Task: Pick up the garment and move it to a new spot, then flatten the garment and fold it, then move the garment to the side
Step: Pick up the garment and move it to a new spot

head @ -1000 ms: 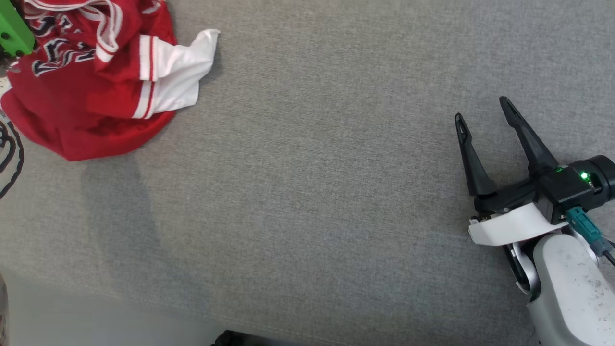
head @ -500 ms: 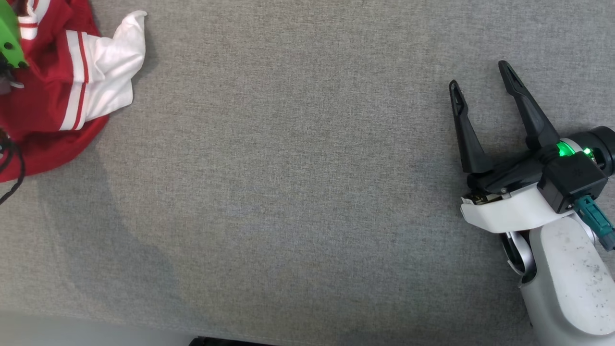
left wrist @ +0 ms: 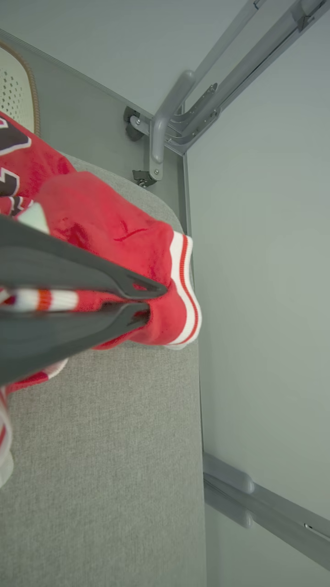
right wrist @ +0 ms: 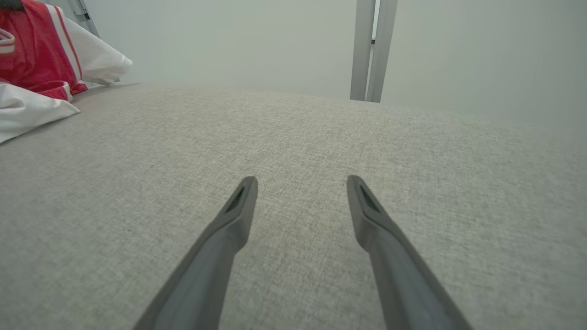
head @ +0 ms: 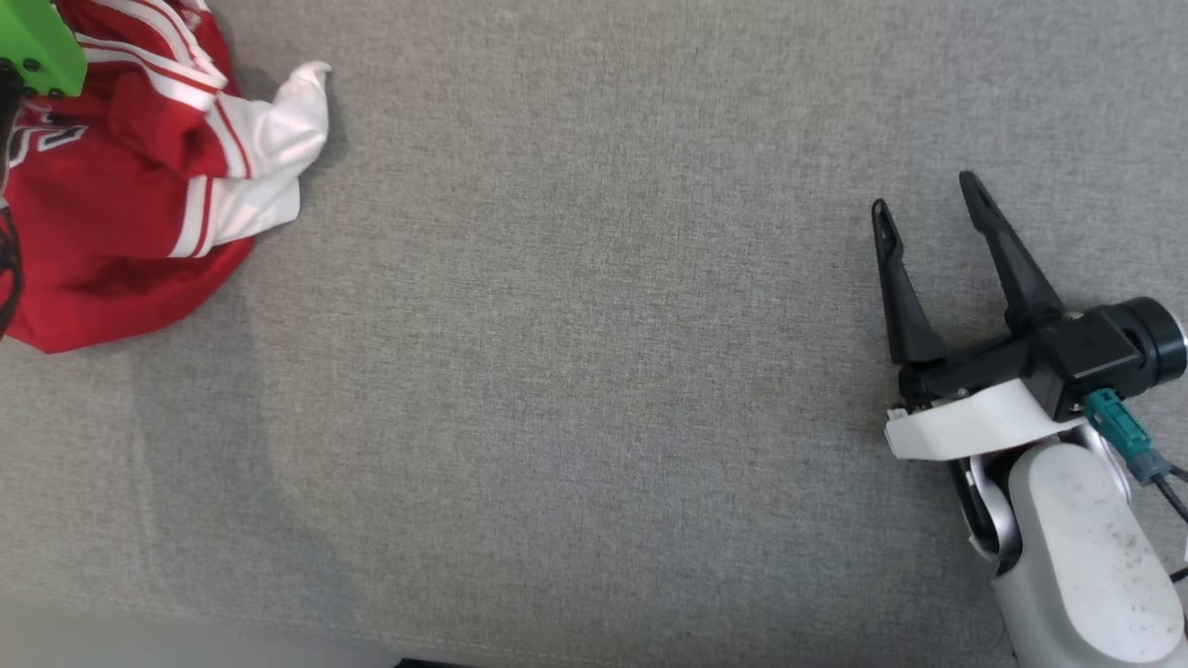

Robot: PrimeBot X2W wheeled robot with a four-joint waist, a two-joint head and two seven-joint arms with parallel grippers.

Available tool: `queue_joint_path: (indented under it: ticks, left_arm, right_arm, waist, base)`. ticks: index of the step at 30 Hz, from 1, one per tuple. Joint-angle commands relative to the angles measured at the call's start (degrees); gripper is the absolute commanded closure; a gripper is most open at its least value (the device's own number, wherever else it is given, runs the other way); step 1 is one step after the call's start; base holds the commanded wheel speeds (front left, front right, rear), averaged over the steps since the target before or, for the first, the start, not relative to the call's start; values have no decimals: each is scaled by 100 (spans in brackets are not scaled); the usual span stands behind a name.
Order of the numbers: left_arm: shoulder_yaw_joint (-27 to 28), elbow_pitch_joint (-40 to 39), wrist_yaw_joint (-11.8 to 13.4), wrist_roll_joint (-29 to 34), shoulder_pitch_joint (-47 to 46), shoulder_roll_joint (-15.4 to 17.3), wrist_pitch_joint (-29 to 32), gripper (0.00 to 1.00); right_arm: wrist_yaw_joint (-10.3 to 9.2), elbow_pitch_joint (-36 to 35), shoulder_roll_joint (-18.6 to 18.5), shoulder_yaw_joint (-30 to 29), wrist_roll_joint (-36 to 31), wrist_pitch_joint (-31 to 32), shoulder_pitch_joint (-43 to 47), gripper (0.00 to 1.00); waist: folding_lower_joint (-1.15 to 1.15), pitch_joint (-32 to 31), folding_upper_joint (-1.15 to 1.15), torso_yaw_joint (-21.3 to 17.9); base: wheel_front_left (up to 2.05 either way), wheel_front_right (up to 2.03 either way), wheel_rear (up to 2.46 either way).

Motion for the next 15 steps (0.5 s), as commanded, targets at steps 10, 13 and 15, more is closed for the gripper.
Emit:
queue_joint_path:
  ticks: [10,13,15]
  left_arm:
    - [-686,-1239,7,-31,-303,289,-374,100]
    - [-888,-1684,7,-28,-400,342,-251,100]
    - [-984,-1912,7,11,-458,379,-146,100]
  right_arm:
    - [-7,220,336,37,211,7,427,0]
    - [-7,231,435,-6,281,7,558,0]
    - [-7,248,481,-15,330,7,654,0]
  waist:
    - [0,-1390,0,-232]
    - [0,-1706,0,-455]
    - [0,-1901,0,-634]
  base:
    - [0,0,0]
    - [0,0,0]
    - [0,0,0]
